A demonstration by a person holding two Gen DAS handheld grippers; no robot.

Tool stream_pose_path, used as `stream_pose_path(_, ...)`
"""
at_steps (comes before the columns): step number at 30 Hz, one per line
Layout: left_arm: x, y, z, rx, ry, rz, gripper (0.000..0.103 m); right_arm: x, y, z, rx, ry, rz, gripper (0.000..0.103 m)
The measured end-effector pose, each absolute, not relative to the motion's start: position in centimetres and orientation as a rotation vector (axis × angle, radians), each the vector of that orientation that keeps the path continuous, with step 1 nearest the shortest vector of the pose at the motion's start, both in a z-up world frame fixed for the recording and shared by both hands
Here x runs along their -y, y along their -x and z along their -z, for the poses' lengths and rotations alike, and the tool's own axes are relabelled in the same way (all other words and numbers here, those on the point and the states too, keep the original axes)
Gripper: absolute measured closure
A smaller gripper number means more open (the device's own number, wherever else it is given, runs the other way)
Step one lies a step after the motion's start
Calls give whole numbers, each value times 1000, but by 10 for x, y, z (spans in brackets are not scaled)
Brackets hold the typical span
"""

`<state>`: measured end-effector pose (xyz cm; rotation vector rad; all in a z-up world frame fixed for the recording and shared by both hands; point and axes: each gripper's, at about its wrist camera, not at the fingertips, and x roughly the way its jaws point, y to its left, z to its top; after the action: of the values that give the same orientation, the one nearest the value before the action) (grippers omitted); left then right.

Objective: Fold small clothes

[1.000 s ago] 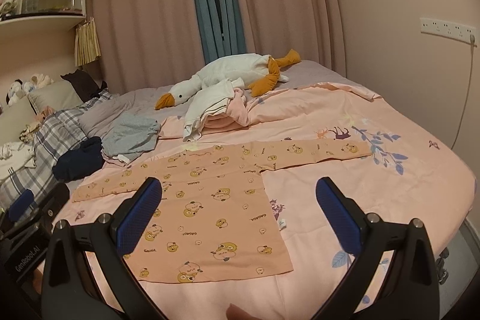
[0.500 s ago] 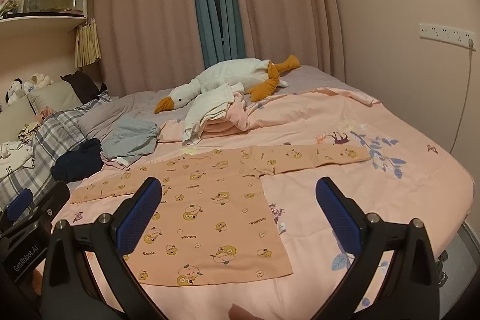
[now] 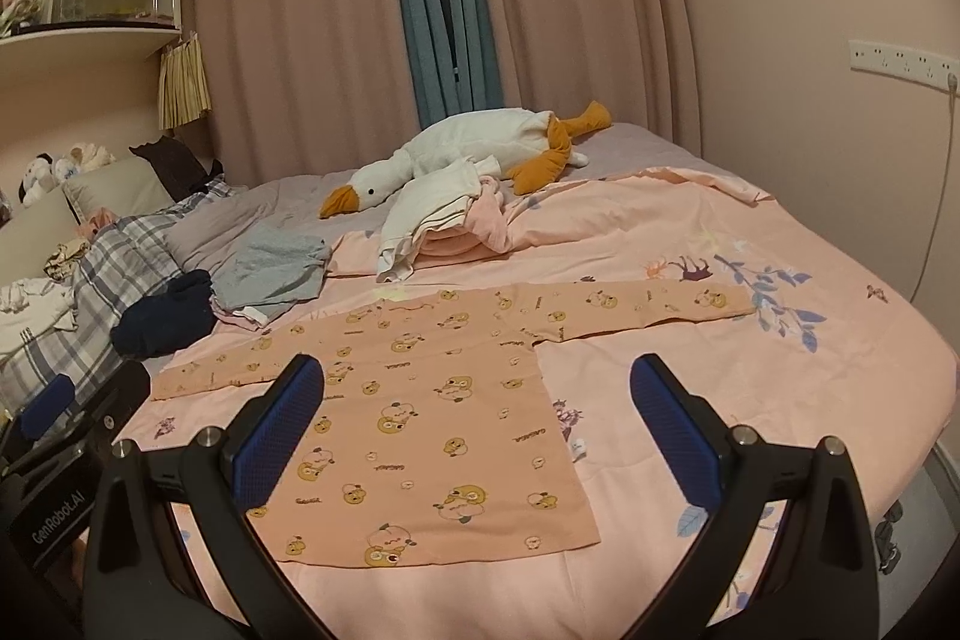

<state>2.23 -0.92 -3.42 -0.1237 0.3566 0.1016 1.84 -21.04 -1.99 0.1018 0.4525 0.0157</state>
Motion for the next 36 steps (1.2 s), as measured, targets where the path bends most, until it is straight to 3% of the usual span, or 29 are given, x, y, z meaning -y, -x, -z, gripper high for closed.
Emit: stream_pose_path(36,10,-24,39,-392,115,-115,1,204,-18,21,-448,-58,8,0)
